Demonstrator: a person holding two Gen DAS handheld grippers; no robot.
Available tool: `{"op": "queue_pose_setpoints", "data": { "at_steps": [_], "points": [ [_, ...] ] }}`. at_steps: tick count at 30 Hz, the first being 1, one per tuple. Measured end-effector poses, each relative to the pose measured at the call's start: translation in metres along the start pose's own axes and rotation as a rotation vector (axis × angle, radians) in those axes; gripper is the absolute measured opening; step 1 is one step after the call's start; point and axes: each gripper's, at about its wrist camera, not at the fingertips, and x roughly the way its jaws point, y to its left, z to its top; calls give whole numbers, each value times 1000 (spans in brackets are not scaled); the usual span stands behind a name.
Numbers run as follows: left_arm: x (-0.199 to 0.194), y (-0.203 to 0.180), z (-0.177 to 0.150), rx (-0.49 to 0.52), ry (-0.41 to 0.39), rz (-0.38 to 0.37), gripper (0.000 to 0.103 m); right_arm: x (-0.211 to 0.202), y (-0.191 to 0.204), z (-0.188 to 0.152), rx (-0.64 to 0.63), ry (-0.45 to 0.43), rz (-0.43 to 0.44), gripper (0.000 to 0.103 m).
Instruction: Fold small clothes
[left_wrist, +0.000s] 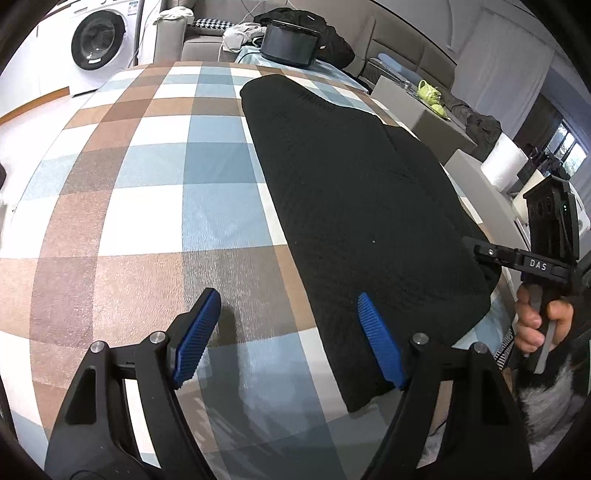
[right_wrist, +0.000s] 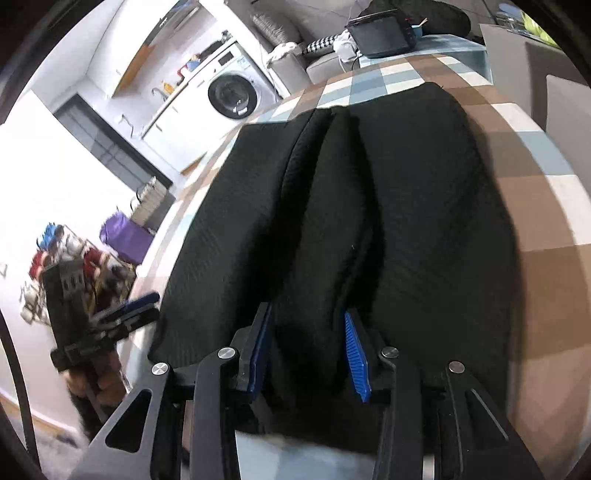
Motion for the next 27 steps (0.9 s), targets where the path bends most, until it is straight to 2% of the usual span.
{"op": "queue_pose_setpoints", "data": {
  "at_steps": [1, 2, 4, 5, 6, 8, 11, 12, 13, 19, 24, 27],
  "points": [
    [0, -1, 1, -4, 1, -2, 75, 0, 1, 1, -9, -18, -7, 27],
    [0, -2, 1, -5, 0, -4, 75, 2, 4, 3, -27, -27, -21, 9],
    [-3, -4, 2, 6, -9, -1, 75, -8, 21, 3, -50, -66, -14, 5],
    [-4, -4, 2, 8, -14, 1, 75, -21, 26, 2, -76, -119, 17, 4],
    [-6, -4, 2, 7, -20, 3, 75, -36, 31, 0, -105, -169, 5, 4],
    [-5, -3, 2, -5, -20, -1, 75, -50, 30, -2, -107, -188, -52, 4],
    [0, -1, 2, -20, -12, -8, 75, -42, 7, -8, -67, -126, -219, 4],
    [2, -1, 2, -25, -9, -10, 75, -33, 2, -9, -45, -90, -241, 5],
    [5, 0, 2, -34, -7, -13, 75, -27, -1, -11, -28, -65, -245, 5],
    [13, 5, 9, -90, -7, -51, 75, -40, -2, -14, 0, -120, -210, 23],
    [29, 5, 29, -146, -15, -94, 75, -46, -9, -15, 26, -116, -217, 24],
    [46, -6, 47, -137, -17, -112, 74, -47, -6, -12, 33, -115, -216, 26]
  ]
}}
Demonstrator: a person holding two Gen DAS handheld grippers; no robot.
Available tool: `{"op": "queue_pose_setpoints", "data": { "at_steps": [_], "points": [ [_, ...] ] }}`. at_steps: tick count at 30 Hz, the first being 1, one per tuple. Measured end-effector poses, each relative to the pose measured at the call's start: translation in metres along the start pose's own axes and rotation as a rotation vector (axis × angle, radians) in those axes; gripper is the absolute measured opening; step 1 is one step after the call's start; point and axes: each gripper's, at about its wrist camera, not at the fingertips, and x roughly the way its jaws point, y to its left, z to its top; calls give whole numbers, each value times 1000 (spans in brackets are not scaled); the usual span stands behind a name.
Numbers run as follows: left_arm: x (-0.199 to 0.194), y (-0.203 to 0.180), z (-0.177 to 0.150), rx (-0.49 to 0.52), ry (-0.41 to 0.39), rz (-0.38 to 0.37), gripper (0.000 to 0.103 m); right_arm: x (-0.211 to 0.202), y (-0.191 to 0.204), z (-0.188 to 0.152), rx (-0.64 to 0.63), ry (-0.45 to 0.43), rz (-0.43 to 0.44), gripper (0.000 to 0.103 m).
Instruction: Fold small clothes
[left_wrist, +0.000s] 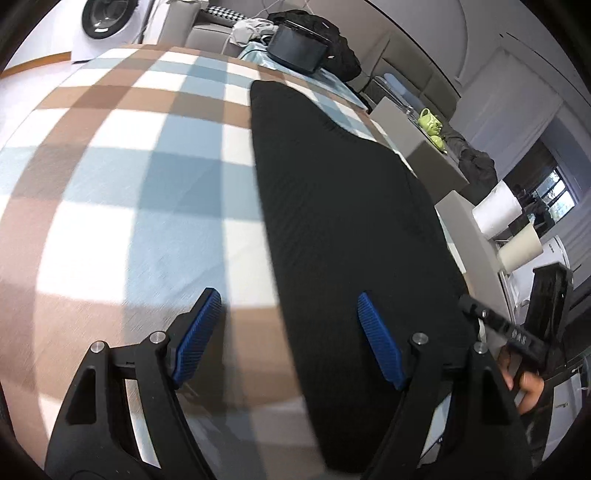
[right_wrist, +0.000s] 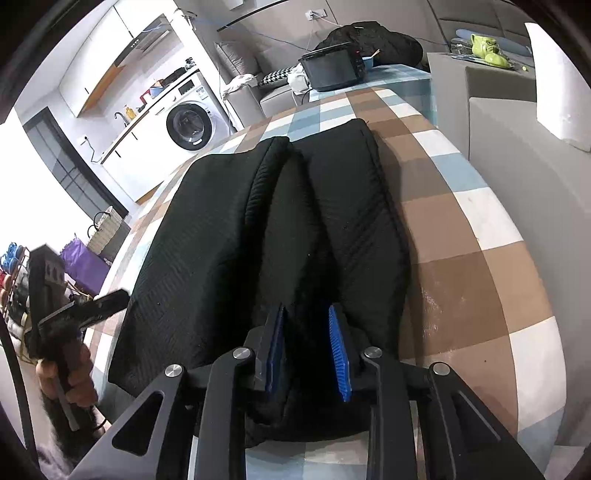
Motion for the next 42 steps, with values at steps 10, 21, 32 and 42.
{"op": "queue_pose_setpoints", "data": {
  "at_steps": [10, 21, 32, 42],
  "points": [
    [21, -11, 18, -28, -22, 0, 10, 7, 8, -3, -20, 15, 10, 38],
    [-35, 32, 1, 4, -76, 108, 9, 26, 51, -11, -111, 134, 212, 38],
    [-38, 58, -7, -32, -80, 109, 10, 111, 43, 61, 303, 209, 431, 38],
    [-37, 60, -7, -41, -76, 91, 10, 87, 111, 78, -21, 135, 573, 38]
  ]
}}
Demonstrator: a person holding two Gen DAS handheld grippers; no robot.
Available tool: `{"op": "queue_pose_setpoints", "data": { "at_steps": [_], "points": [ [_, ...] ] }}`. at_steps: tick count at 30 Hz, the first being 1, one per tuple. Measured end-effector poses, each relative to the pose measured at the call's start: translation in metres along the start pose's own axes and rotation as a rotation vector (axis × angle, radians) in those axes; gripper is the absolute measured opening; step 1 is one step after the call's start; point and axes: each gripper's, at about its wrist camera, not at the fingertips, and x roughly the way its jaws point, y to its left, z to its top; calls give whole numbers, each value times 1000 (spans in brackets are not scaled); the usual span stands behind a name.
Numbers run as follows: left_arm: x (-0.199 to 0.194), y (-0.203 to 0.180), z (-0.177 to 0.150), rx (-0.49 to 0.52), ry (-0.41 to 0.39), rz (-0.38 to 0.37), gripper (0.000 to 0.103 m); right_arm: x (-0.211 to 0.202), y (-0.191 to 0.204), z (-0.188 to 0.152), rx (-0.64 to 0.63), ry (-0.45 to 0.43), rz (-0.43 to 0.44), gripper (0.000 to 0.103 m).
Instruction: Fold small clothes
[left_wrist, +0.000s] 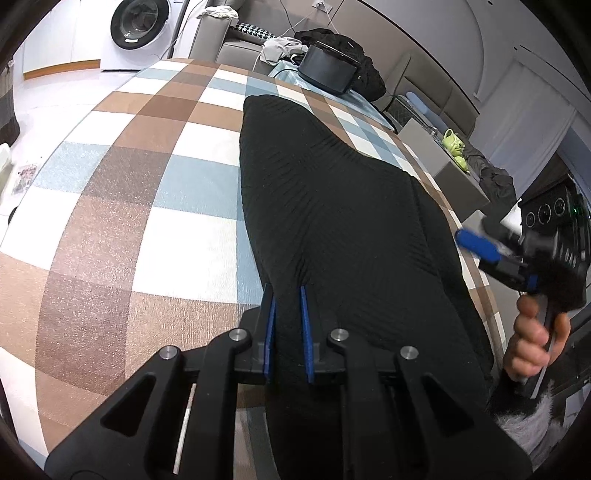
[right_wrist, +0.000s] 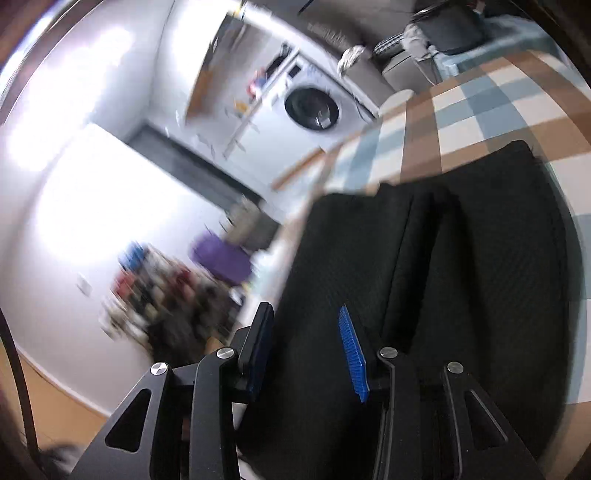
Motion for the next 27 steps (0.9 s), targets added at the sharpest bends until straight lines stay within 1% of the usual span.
{"op": "queue_pose_setpoints", "data": {
  "at_steps": [2, 4, 5, 6, 7, 9, 10, 11, 13, 15, 16, 17, 18, 19, 21, 22, 25, 27],
  "points": [
    [0, 1, 0, -6, 1, -4, 10, 2, 1, -4, -10, 15, -77, 38],
    [0, 1, 0, -10, 1, -6, 10, -9, -4, -10, -2, -18, -131, 38],
    [0, 1, 0, -10, 1, -5, 10, -19, -10, -12, 19, -44, -183, 38],
    [0, 0, 0, -9, 1, -4, 10, -24, -17, -12, 41, -53, -205, 38],
    [0, 0, 0, -8, 1, -2, 10, -30, -26, -15, 77, -54, -219, 38],
    [0, -1, 0, -8, 1, -1, 10, -41, -47, -22, 176, -40, -205, 38],
    [0, -1, 0, -9, 2, -2, 10, -44, -51, -27, 201, -36, -200, 38],
    [0, 0, 0, -10, 1, -3, 10, -44, -58, -30, 238, -27, -177, 38],
    [0, -1, 0, -8, 1, 0, 10, -44, -75, -41, 321, 14, -96, 38],
    [0, -1, 0, -5, 0, 4, 10, -34, -82, -42, 357, 49, -43, 38],
    [1, -1, 0, -3, 0, 5, 10, -31, -85, -40, 369, 55, -31, 38],
    [1, -1, 0, -4, 0, 5, 10, -26, -88, -38, 389, 60, 2, 38],
    [1, -1, 0, -5, 1, 4, 10, -17, -91, -33, 417, 65, 63, 38],
    [1, -1, 0, -7, 1, 4, 10, -14, -91, -31, 437, 62, 98, 38],
    [0, -1, 0, -7, 0, 4, 10, 0, -91, -20, 468, 54, 214, 38],
    [0, -1, 0, -7, 0, 4, 10, 5, -88, -14, 467, 43, 253, 38],
    [0, -1, 0, -8, 0, 2, 10, 12, -80, 3, 440, -2, 312, 38],
    [-1, -1, -1, -10, 0, -3, 10, 15, -81, 13, 459, -45, 357, 38]
  ]
}}
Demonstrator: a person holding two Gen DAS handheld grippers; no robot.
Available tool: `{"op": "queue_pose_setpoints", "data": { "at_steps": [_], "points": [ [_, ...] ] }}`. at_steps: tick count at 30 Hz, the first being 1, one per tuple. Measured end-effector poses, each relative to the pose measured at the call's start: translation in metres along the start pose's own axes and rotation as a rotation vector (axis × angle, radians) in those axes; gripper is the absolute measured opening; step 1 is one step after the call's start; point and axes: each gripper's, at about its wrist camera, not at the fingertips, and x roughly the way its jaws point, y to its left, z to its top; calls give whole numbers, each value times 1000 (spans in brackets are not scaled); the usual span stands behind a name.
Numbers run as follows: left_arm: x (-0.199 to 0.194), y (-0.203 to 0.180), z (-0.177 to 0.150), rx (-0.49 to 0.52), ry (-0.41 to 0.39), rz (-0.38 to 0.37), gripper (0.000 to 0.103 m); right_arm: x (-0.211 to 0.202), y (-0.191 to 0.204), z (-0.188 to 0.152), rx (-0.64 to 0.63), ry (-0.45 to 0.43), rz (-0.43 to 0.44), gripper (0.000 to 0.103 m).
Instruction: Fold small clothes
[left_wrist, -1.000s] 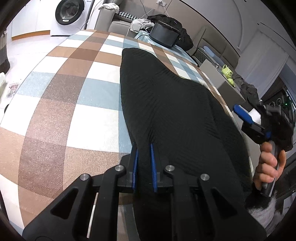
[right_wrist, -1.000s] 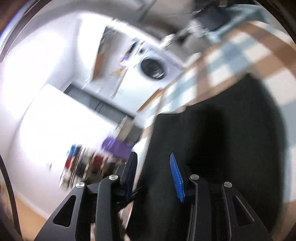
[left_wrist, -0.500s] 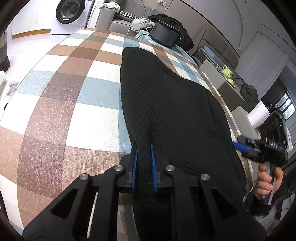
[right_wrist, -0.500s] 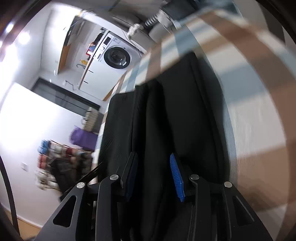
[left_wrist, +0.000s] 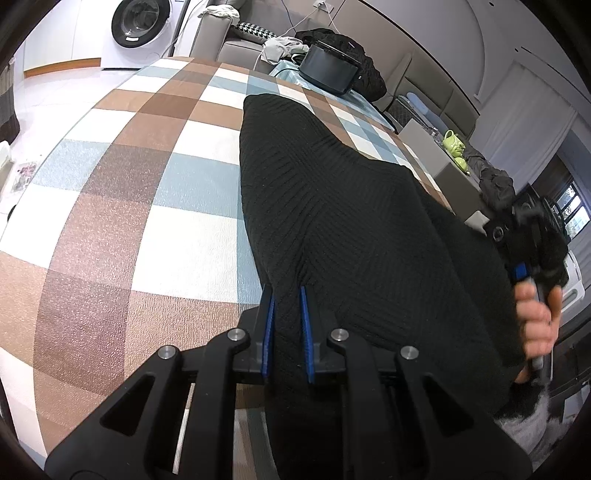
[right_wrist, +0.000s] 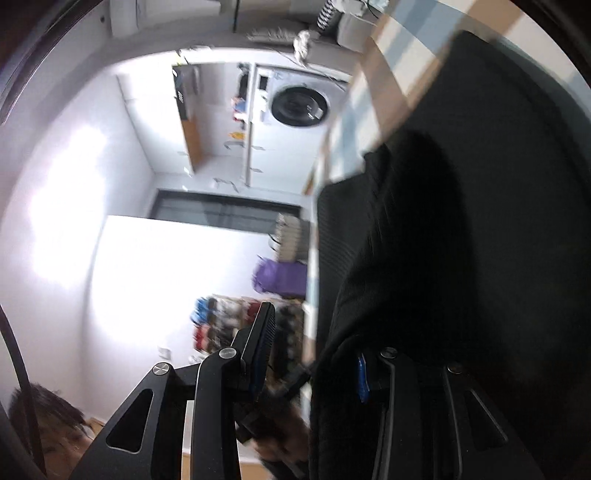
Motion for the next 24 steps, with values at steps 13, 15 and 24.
{"op": "queue_pose_setpoints", "data": {
  "at_steps": [13, 15, 24],
  "points": [
    [3, 4, -1, -10, 3, -17, 10, -10, 51, 6, -255, -104, 17, 40],
    [3, 5, -1, -9, 3, -17, 10, -11, 63, -2, -339, -96, -20, 46],
    [4, 5, 0, -9, 3, -15, 10, -49, 23, 16, -188, -252, -150, 47]
  ]
}}
